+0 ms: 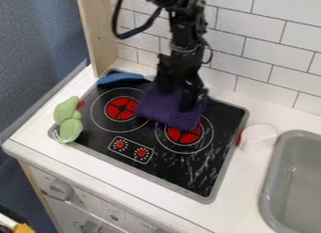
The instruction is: Place the cloth on top of the left burner
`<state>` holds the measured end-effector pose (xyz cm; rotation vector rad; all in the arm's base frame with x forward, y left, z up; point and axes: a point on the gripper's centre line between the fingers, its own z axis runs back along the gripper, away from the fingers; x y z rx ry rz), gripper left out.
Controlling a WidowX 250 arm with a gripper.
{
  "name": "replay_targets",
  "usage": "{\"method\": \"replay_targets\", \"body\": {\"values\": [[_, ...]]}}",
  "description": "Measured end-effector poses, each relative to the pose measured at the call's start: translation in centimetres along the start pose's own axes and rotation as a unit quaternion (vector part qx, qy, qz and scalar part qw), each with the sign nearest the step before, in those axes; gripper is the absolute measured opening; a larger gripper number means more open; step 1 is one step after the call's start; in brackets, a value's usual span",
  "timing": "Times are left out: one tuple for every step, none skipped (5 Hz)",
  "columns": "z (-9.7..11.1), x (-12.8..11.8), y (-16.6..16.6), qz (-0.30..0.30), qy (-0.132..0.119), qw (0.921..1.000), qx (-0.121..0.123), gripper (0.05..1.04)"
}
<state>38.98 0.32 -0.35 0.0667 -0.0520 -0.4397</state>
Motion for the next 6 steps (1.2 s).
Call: {"method": "replay_targets", "body": {"values": [[0.2, 0.6, -0.6, -0.009, 0.003, 0.9999, 0.004, 1.000], [0.3, -0.3, -1.0, 0.003, 0.009, 0.9999, 0.003, 0.999], [1.9, -1.0, -0.8, 0.012, 0.013, 0.9998, 0.013, 0.999], [4.5, -1.2, -0.5, 0.016, 0.001, 0.9996, 0.025, 0.998], [7.4, -1.3, -0.4, 0.019, -0.017, 0.9985, 0.048, 0.999], [7.8, -1.2, -0.5, 0.018, -0.020, 0.9984, 0.050, 0.999]]}}
